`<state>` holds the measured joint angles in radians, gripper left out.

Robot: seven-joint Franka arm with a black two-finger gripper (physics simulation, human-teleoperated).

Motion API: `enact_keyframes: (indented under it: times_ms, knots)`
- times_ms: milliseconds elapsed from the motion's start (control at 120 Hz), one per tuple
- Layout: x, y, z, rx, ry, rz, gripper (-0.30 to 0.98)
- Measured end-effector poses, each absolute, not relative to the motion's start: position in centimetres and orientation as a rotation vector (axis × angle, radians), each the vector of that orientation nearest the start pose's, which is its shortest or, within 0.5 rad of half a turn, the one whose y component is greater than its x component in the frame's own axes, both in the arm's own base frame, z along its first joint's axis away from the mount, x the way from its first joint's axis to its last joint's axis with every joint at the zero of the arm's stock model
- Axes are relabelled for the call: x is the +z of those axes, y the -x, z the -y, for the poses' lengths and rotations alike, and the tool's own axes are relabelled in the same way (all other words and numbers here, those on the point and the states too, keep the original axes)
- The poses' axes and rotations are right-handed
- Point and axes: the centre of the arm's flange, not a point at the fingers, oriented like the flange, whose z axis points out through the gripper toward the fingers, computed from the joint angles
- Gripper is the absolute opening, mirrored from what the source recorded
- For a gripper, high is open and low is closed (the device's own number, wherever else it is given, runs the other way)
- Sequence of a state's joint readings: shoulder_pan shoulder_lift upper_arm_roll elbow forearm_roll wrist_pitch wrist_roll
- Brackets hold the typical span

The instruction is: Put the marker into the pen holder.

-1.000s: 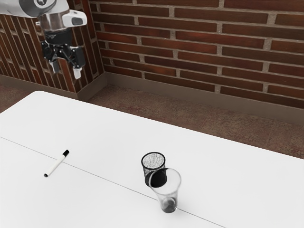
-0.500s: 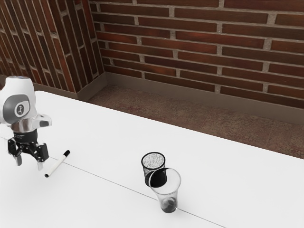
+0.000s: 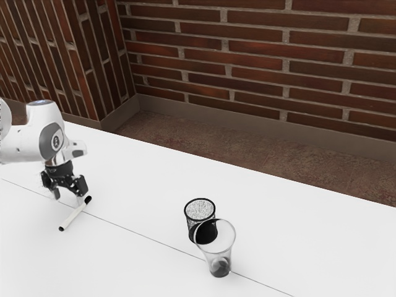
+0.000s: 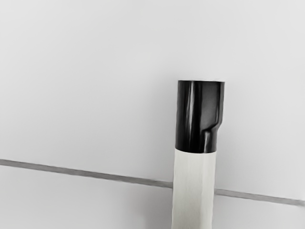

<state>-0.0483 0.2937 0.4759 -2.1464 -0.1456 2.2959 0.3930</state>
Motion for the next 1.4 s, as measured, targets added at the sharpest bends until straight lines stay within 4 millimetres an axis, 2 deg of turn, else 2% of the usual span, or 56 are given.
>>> enact_keyframes:
  times_ms: [192,333,575,775,817,867,1042,1108,1208,1267,1317,1358,1400]
  knots:
    - [25.2,-51.9,-21.6,0.183,3.150,0.099,0.67]
    - [24.4,-52.1,-21.6,0.184,3.157,0.079,0.54]
    - [24.2,-52.8,-21.4,0.171,3.158,0.029,0.19]
    - [24.2,-52.9,-21.5,0.168,3.157,0.017,0.25]
    - [24.3,-53.1,-21.4,0.161,3.158,0.010,0.11]
    - [24.4,-53.2,-21.3,0.158,3.159,0.003,0.03]
    - [24.9,-53.5,-21.1,0.143,3.152,-0.018,-0.03]
    - [27.2,-54.0,-20.5,0.080,3.154,-0.038,-0.04]
    - [33.7,-54.9,-18.3,-0.081,3.167,-0.109,-0.05]
    - [38.0,-55.1,-16.3,-0.184,3.175,-0.171,-0.05]
    - [41.0,-55.1,-14.2,-0.255,3.182,-0.232,-0.06]
    - [42.7,-55.2,-12.3,-0.298,3.189,-0.285,-0.06]
    - [43.5,-55.5,-10.3,-0.325,3.205,-0.329,-0.06]
